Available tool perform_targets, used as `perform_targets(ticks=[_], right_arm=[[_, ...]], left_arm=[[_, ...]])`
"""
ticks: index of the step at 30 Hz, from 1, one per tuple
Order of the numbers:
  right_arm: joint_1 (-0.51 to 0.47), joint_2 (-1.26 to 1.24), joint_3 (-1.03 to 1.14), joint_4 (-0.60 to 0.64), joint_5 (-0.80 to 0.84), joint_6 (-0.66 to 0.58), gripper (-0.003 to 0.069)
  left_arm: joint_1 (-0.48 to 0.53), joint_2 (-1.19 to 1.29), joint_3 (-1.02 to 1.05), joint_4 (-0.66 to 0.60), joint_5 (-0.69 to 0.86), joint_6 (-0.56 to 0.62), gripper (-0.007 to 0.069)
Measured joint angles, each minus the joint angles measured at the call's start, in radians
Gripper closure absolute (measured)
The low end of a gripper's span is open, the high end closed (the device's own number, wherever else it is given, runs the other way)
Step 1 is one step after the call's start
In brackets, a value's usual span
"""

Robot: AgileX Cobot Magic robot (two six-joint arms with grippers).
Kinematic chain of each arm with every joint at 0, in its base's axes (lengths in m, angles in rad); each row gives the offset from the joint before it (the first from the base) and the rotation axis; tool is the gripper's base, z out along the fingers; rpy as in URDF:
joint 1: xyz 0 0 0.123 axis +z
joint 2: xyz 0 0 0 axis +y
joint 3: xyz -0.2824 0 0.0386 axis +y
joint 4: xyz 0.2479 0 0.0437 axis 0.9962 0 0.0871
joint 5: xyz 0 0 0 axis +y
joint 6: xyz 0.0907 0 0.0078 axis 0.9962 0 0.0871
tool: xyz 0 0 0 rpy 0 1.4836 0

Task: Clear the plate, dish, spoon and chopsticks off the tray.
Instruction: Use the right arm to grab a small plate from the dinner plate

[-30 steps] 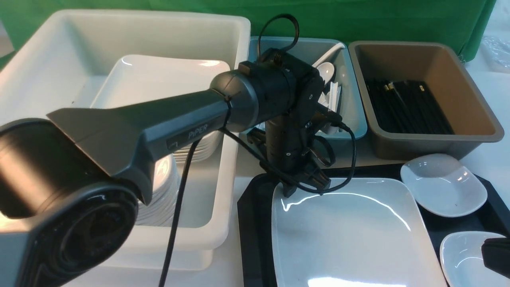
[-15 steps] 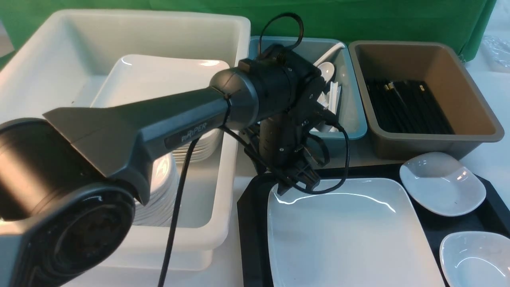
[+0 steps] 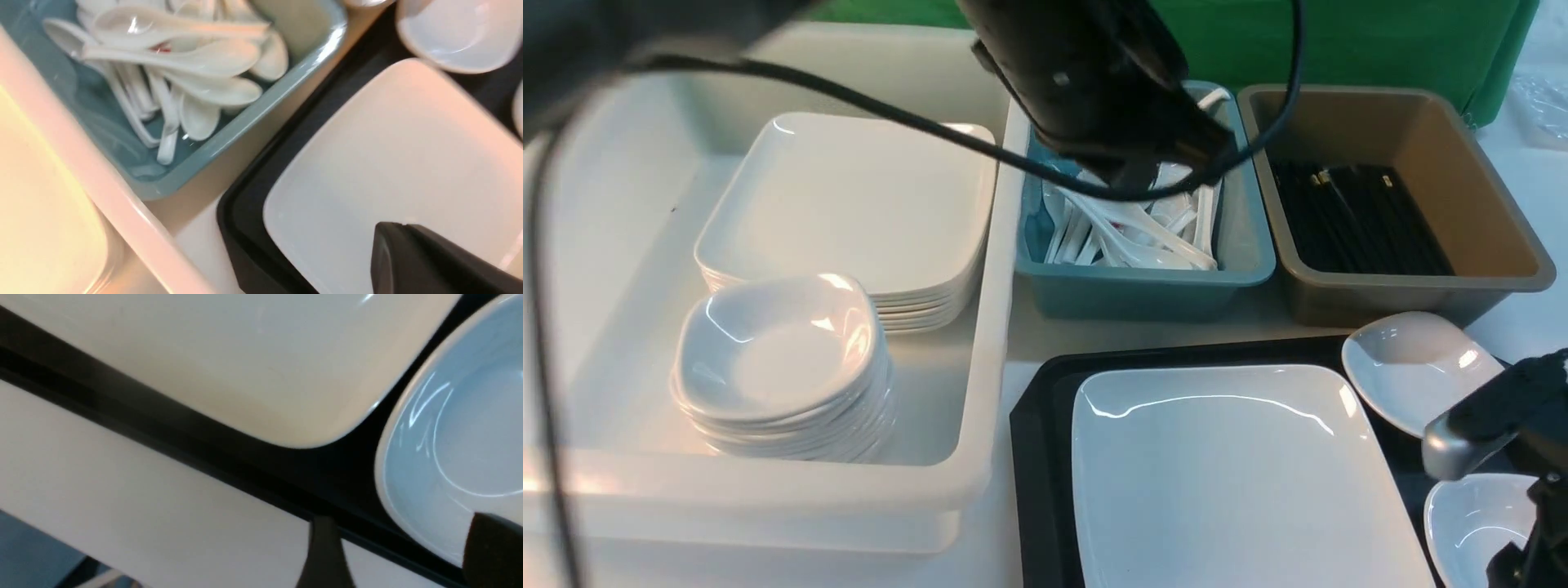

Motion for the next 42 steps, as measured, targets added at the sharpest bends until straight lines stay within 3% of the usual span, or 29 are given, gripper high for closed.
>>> perform_targets(ticks=[5, 21, 25, 29, 33, 42], right_arm=[[0.073, 0.049, 0.000, -0.113, -0.018, 0.065, 0.0159], [0.094, 0.226, 0.019, -0.122, -0.104, 0.092, 0.0157], [0.094, 0.254, 0.069, -0.122, -0.185, 0.129, 0.0161], [0.094, 0.255, 0.081, -0.129, -0.239, 0.169, 0.0242], [0.094, 0.254, 0.081, -0.137, -0.256, 0.185, 0.0411], [0.094, 0.232, 0.043, -0.142, -0.184, 0.197, 0.0449]], left_arm=[[0.000, -0.152, 0.134, -0.035, -0.007, 0.022, 0.0622], [0.000, -0.443, 0.614, -0.112, -0.197, 0.013, 0.0622], [0.000, -0.446, 0.671, -0.147, -0.208, 0.093, 0.0622], [0.000, -0.446, 0.707, -0.184, -0.240, 0.183, 0.0622], [0.000, -0.446, 0.709, -0.189, -0.270, 0.202, 0.0622], [0.000, -0.445, 0.709, -0.192, -0.287, 0.206, 0.0622]])
